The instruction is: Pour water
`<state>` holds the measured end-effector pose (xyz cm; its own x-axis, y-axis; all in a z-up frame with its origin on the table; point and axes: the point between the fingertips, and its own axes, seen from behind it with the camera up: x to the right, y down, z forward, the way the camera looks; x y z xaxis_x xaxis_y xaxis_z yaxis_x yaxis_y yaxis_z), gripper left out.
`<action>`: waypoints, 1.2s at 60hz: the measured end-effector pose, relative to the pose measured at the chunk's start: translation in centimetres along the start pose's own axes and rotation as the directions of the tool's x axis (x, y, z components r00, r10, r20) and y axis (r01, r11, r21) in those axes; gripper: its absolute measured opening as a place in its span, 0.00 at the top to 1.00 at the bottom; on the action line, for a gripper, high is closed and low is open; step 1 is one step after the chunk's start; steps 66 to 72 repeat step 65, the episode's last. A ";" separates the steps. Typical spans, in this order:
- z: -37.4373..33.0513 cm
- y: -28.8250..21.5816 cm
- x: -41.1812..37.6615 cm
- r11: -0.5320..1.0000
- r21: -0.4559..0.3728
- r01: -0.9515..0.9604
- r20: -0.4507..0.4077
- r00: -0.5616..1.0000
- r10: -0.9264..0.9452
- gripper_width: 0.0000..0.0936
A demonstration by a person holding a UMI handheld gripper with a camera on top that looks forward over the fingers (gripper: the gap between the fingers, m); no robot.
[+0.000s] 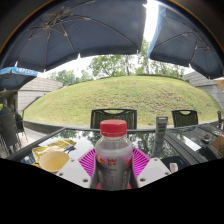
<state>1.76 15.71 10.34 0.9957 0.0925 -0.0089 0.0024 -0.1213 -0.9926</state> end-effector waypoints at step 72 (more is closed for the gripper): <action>-26.3 6.2 -3.4 0.998 -0.047 0.036 0.016 0.999 -0.036 0.10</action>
